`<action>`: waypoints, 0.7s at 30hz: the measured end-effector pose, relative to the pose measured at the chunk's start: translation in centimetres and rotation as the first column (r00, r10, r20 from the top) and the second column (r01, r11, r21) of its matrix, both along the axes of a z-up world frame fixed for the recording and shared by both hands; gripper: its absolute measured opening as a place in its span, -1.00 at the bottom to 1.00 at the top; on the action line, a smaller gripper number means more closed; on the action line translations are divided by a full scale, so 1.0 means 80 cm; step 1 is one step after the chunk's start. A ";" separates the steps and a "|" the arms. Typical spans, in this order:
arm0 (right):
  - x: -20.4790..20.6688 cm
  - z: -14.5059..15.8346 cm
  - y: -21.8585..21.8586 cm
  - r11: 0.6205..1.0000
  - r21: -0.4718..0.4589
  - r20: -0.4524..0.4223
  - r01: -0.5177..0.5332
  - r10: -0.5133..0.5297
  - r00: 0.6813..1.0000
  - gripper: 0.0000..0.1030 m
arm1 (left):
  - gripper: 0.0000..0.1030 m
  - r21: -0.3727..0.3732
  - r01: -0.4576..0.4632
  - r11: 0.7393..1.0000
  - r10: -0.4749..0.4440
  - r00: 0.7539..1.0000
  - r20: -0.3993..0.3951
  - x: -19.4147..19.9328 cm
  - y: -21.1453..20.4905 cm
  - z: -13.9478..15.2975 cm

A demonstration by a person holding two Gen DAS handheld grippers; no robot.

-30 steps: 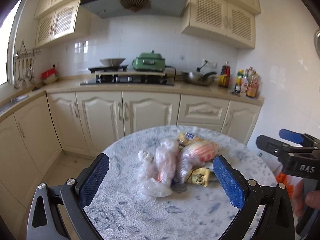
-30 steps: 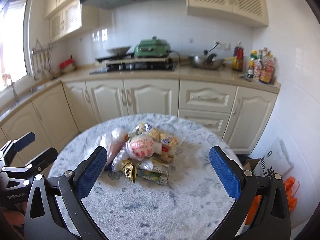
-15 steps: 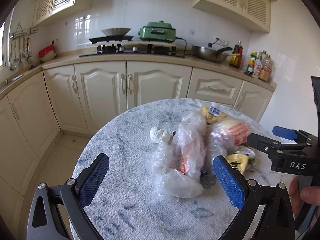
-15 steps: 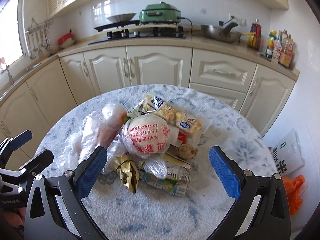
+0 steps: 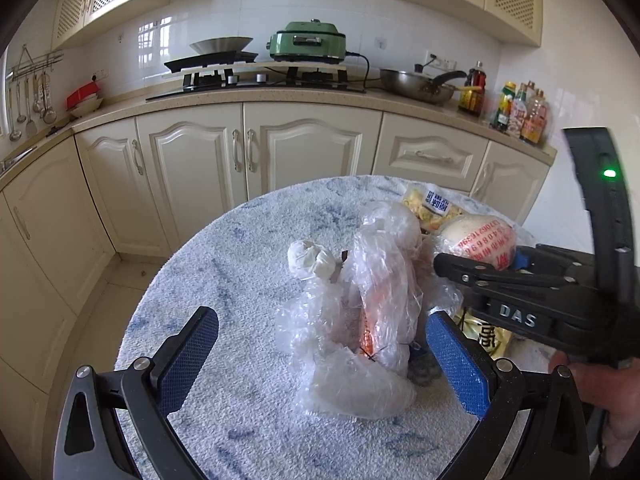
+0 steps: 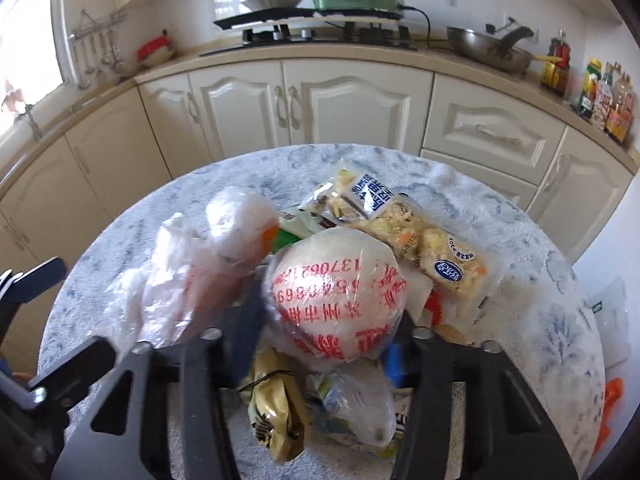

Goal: Collect trash
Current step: 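Grasp the red-printed plastic bag with the right tool while the left tool grasps a clear plastic bag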

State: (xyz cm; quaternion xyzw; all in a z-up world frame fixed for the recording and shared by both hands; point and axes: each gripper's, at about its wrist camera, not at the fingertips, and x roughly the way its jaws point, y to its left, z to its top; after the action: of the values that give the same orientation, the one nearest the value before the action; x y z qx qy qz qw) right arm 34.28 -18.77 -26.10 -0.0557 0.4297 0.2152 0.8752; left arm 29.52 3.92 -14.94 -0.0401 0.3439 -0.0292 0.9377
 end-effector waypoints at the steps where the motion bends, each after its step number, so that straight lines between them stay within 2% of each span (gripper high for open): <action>1: -0.002 0.001 -0.003 1.000 0.011 0.000 -0.001 0.001 1.000 -0.16 | 0.99 0.002 0.003 1.000 -0.003 1.000 -0.002 0.003 -0.002 -0.001; 5: -0.012 0.010 -0.033 0.995 0.098 -0.015 0.033 -0.032 0.999 -0.19 | 0.99 0.018 0.019 1.000 -0.018 1.000 -0.008 0.018 -0.013 -0.009; 9: -0.025 0.026 -0.059 0.990 0.128 -0.001 0.067 -0.067 0.998 -0.19 | 0.92 0.056 0.037 0.998 -0.036 0.999 -0.025 0.039 -0.028 -0.020; 11: -0.031 0.031 -0.071 0.987 0.140 0.004 0.081 -0.082 0.997 -0.19 | 0.75 0.072 0.048 0.996 -0.045 0.998 -0.048 0.055 -0.035 -0.028; 13: -0.033 0.034 -0.079 0.986 0.143 0.007 0.090 -0.092 0.996 -0.19 | 0.49 0.060 0.065 0.996 -0.060 0.995 -0.076 0.063 -0.039 -0.039; 14: -0.035 0.036 -0.083 0.985 0.146 0.009 0.095 -0.097 0.995 -0.19 | 0.46 0.053 0.069 0.996 -0.065 0.994 -0.083 0.066 -0.042 -0.041; 16: -0.039 0.039 -0.090 0.982 0.158 0.010 0.102 -0.105 0.994 -0.19 | 0.46 0.064 0.077 0.995 -0.071 0.994 -0.088 0.073 -0.046 -0.040; 18: -0.043 0.041 -0.096 0.980 0.171 0.011 0.104 -0.107 0.994 -0.19 | 0.48 0.112 0.078 0.991 -0.069 0.995 -0.078 0.075 -0.055 -0.038; 21: -0.046 0.042 -0.102 0.978 0.178 0.010 0.105 -0.108 0.994 -0.19 | 0.62 0.183 0.087 0.979 -0.077 0.995 -0.064 0.082 -0.072 -0.042</action>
State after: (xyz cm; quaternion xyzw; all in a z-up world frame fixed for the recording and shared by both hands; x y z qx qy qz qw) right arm 30.62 -26.95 -22.71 0.0434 0.4025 0.2049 0.8911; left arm 36.07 -1.85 -18.34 0.0608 0.3727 -0.0345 0.9253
